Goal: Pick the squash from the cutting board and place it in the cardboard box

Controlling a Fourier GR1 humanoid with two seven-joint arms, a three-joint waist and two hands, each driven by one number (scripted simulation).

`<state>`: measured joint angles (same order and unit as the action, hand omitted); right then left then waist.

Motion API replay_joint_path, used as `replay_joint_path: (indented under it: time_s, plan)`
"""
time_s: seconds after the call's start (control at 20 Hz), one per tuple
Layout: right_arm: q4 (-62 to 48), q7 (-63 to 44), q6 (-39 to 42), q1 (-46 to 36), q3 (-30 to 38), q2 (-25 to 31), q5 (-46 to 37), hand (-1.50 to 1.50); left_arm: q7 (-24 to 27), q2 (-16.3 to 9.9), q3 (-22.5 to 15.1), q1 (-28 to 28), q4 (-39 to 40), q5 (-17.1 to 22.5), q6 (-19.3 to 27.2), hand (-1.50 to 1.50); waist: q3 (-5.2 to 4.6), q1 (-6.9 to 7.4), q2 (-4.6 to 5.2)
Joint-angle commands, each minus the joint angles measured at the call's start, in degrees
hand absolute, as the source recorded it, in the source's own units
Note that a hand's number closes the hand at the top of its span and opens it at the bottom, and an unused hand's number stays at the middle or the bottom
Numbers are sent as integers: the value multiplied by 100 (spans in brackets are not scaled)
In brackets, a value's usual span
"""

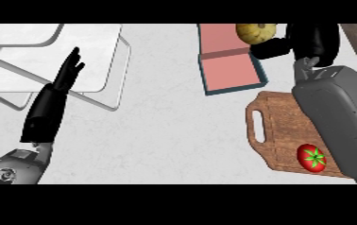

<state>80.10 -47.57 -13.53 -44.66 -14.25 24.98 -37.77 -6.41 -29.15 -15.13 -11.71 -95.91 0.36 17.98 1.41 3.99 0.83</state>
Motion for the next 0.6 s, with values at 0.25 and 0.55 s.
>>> replay_joint_path:
  time_s: [0.25, 0.55]
  plan:
    - [-1673, 407, -341, -627, 275, -436, 48, 150, -374, -164, 250, 383, 918, -159, 171, 0, -141, 271, 183]
    - [-2687, 291, -593, -954, 570, -715, 83, -150, -432, -169, 272, 178, 961, -147, 93, 0, -138, 329, 211]
